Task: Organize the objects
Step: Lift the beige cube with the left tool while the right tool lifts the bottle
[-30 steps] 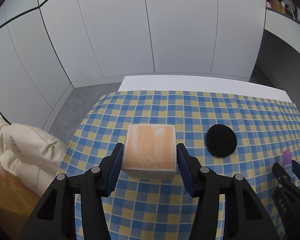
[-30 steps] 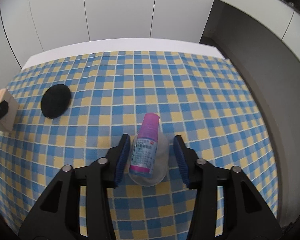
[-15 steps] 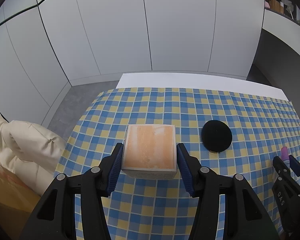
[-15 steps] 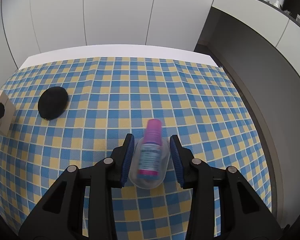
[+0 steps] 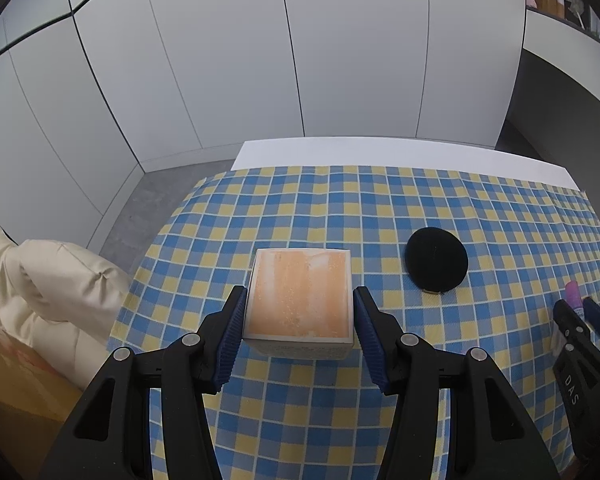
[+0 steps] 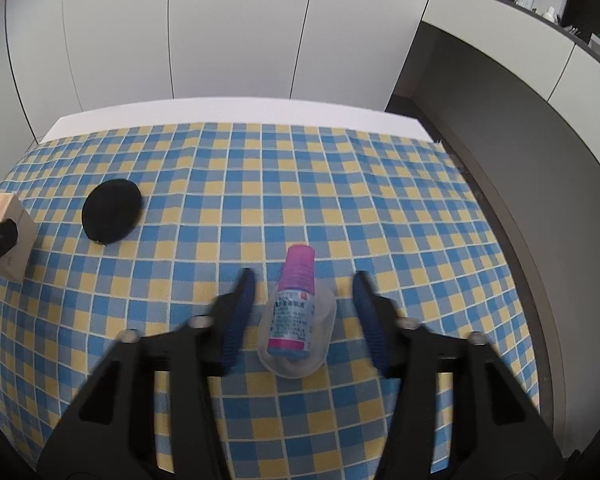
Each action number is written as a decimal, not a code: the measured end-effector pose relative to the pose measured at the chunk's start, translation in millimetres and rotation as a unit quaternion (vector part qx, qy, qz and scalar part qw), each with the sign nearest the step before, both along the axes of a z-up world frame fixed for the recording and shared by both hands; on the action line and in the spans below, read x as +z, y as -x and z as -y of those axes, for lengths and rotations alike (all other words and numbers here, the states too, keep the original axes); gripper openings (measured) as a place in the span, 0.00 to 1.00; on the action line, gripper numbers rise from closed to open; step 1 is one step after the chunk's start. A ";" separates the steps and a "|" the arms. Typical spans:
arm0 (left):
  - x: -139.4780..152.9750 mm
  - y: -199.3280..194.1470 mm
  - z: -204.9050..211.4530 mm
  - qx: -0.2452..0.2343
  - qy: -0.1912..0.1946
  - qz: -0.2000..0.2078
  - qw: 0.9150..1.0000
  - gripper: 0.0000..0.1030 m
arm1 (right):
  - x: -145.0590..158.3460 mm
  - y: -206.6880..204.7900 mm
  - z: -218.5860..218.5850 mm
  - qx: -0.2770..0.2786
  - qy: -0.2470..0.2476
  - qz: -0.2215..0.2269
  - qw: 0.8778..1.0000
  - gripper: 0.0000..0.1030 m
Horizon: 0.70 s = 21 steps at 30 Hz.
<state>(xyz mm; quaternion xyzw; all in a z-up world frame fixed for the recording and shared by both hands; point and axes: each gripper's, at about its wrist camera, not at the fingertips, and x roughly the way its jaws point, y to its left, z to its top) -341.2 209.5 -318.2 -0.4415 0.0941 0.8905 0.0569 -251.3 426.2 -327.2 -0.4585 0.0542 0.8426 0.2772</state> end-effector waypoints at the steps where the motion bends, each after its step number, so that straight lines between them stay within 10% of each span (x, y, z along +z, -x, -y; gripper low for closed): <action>1: -0.7 -0.5 0.1 0.000 0.000 0.001 1.000 0.52 | 0.7 -0.2 0.9 0.000 -0.001 0.000 1.000 0.24; 21: 22.0 -5.4 -6.8 0.002 0.014 0.000 1.000 0.52 | 22.8 0.0 -3.6 0.005 0.024 -0.011 1.000 0.19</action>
